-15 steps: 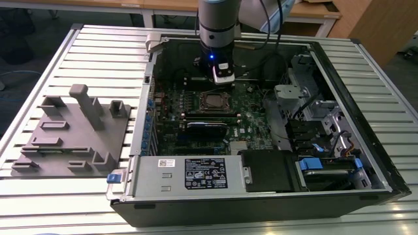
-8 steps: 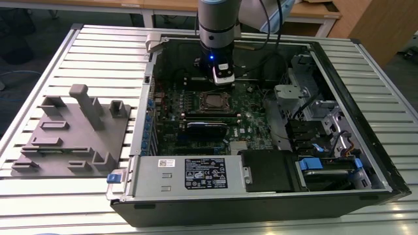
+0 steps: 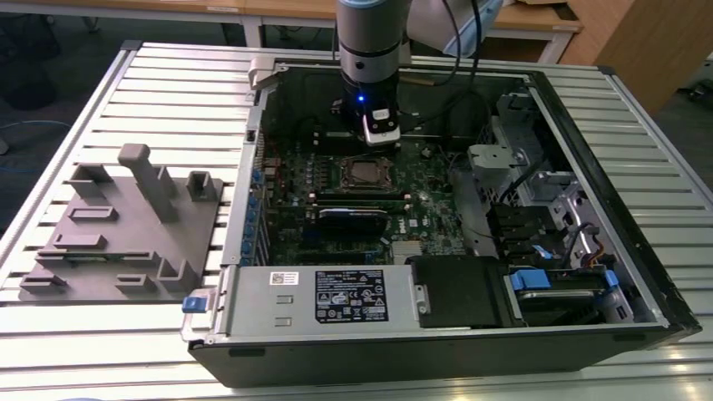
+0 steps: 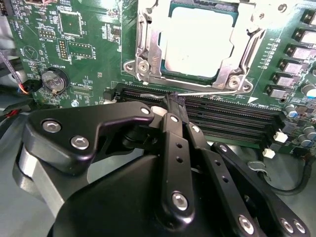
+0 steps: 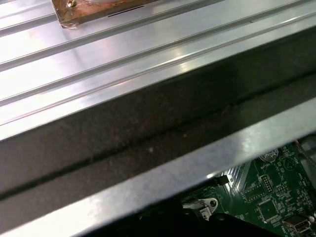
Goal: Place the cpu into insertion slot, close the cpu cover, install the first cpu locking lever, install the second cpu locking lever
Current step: 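Install the first cpu locking lever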
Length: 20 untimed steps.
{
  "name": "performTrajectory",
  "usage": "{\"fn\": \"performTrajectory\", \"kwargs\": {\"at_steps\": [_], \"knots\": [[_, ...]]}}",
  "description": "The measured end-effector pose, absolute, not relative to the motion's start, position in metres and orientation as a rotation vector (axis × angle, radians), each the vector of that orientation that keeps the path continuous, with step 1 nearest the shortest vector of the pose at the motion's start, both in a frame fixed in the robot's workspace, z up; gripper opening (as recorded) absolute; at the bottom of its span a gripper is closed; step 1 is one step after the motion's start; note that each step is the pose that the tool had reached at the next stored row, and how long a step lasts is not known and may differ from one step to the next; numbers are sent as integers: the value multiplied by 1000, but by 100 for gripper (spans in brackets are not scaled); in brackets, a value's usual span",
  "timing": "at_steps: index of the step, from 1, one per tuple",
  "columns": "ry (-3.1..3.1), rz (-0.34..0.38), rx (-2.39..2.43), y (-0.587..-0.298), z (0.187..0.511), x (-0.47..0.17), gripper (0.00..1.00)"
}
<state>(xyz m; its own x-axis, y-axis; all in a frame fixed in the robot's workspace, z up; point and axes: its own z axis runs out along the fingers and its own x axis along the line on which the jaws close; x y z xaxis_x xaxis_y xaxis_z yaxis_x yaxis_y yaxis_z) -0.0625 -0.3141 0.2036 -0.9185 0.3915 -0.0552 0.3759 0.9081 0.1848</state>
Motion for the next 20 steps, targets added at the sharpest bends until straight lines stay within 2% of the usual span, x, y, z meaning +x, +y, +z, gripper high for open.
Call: {"fn": "performTrajectory", "kwargs": {"at_steps": [20], "knots": [[2940, 263, 588, -313, 203, -70, 11]]}}
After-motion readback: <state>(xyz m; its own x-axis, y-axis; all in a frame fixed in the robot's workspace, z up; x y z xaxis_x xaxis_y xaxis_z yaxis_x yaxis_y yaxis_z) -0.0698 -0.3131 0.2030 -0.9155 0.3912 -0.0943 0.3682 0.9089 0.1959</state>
